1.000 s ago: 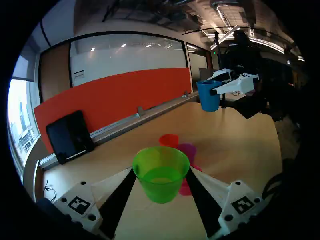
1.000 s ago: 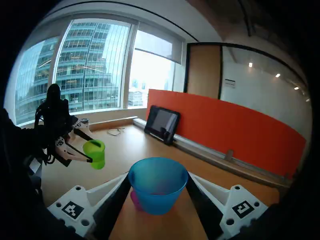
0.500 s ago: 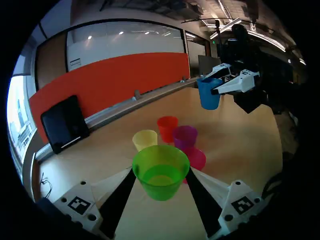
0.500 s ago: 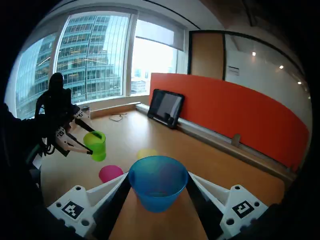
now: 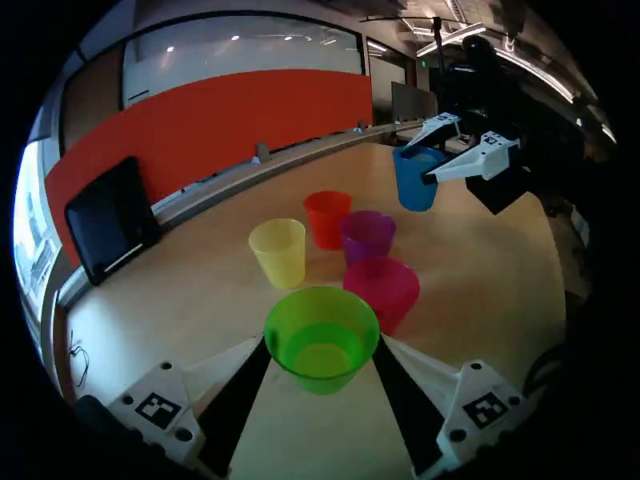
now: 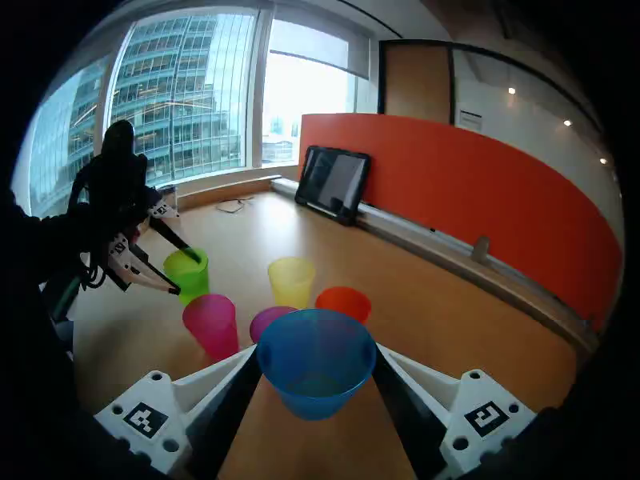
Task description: Pour water
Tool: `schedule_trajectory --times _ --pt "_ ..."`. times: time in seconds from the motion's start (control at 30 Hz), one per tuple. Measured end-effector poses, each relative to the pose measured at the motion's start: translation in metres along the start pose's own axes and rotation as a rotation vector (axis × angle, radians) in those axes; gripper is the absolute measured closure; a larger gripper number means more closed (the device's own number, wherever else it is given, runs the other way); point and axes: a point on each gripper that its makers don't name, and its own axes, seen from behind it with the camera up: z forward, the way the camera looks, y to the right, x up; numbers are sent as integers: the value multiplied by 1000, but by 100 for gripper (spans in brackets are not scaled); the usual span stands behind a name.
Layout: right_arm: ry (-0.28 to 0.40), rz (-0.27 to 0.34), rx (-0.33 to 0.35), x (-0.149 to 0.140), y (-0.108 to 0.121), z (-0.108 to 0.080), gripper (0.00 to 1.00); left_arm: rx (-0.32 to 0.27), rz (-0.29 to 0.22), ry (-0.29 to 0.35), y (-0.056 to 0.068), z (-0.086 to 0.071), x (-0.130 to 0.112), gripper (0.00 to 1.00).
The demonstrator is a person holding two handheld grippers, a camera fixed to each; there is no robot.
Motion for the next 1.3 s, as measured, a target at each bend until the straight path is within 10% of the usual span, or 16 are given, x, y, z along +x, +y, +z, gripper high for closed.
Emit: schedule_trajectory --times 1.3 --pt "-42 14 10 -28 -5 22 6 -46 -96 -24 2 11 -26 1"
